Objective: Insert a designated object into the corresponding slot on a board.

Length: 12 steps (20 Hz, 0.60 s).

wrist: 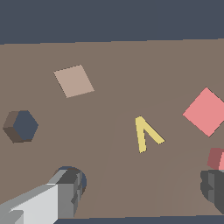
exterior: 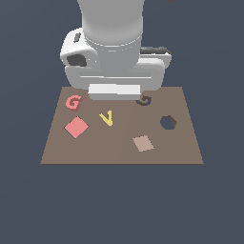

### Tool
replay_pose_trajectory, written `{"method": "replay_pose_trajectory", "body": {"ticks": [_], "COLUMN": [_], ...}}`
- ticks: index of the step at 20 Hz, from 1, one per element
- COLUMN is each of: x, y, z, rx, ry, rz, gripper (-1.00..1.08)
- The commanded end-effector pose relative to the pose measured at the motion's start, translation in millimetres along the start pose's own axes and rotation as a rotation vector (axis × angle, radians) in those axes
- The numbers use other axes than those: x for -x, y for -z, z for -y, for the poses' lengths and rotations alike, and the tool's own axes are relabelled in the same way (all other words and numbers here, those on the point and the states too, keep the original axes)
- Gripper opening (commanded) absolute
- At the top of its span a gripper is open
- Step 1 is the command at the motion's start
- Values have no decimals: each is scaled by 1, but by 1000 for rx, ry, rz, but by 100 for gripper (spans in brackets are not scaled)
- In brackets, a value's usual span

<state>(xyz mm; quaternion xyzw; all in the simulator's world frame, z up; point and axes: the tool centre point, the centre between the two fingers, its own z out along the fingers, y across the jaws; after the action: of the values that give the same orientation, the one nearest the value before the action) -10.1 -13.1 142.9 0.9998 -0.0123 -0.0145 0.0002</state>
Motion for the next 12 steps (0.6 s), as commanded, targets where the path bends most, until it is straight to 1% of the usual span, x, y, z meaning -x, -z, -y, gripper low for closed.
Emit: {"method": "replay_pose_trajectory", "body": {"ticks": [1,4,7,12], "x": [0,1,3,11], "y": [0,-2,-8,-27], "z": [0,-4,-15,-50], "rx": [0,0,0,1], "ry": [0,-5,-19,-63], "rz": [0,-1,-3,-9], "gripper": [100,100,100,100]}}
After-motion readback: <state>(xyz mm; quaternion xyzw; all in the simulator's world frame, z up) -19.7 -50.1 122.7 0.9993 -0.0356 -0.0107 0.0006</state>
